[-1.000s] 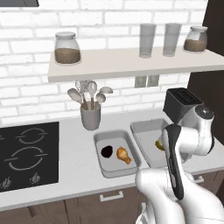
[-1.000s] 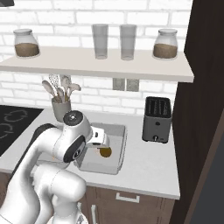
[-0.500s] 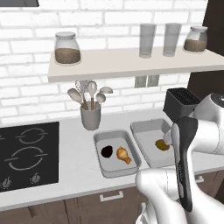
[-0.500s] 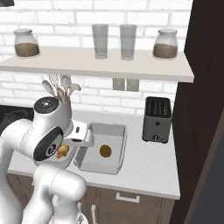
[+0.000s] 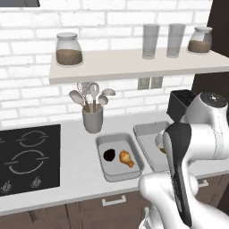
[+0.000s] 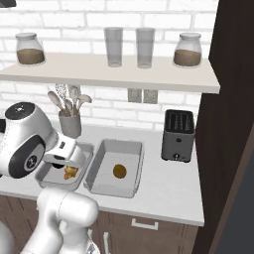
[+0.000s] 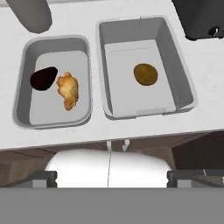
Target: Place one avocado and one chicken drumstick in each tupperware on the nearby counter, to pack two identical lunches.
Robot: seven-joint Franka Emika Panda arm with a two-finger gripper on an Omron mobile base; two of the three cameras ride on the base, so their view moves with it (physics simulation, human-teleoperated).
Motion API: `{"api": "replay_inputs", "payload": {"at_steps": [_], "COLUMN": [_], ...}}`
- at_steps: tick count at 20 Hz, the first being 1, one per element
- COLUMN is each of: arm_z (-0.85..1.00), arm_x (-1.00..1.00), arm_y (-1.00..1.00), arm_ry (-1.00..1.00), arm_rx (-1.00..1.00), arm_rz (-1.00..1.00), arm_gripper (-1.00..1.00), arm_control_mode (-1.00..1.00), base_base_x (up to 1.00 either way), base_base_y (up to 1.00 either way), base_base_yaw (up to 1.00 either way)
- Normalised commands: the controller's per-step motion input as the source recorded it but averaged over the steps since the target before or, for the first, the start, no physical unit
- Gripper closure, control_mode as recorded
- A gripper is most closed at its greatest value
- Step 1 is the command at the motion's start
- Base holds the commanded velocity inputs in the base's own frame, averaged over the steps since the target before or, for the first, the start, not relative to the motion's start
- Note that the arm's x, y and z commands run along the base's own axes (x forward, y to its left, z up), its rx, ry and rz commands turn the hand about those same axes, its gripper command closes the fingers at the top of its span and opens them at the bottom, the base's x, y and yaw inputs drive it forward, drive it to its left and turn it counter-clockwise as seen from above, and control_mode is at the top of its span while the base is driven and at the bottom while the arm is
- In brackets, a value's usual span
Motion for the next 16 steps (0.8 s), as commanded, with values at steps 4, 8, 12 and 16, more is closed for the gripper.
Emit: {"api": "replay_inputs", "payload": {"at_steps": [4, 8, 12, 16], "arm_z": [0.00, 0.00, 0.00, 0.00], "arm_x": [-0.28, 0.00, 0.00, 0.00], "arm_y": [0.00, 0.00, 0.00, 0.00], "arm_ry": [-0.10, 0.00, 0.00, 0.00], "arm_rx": [0.00, 0.00, 0.00, 0.00], "arm_rz": [0.00, 0.00, 0.00, 0.00], "arm_gripper": [-1.00, -1.00, -1.00, -1.00], "arm_control_mode": [-1.00, 1.00, 1.00, 1.00], "base_base_x": [0.00, -1.00, -0.91, -0.67], "base_base_y": [0.00, -0.05, 0.02, 0.08], "base_base_yaw": [0.00, -0.17, -0.63, -0.77]}}
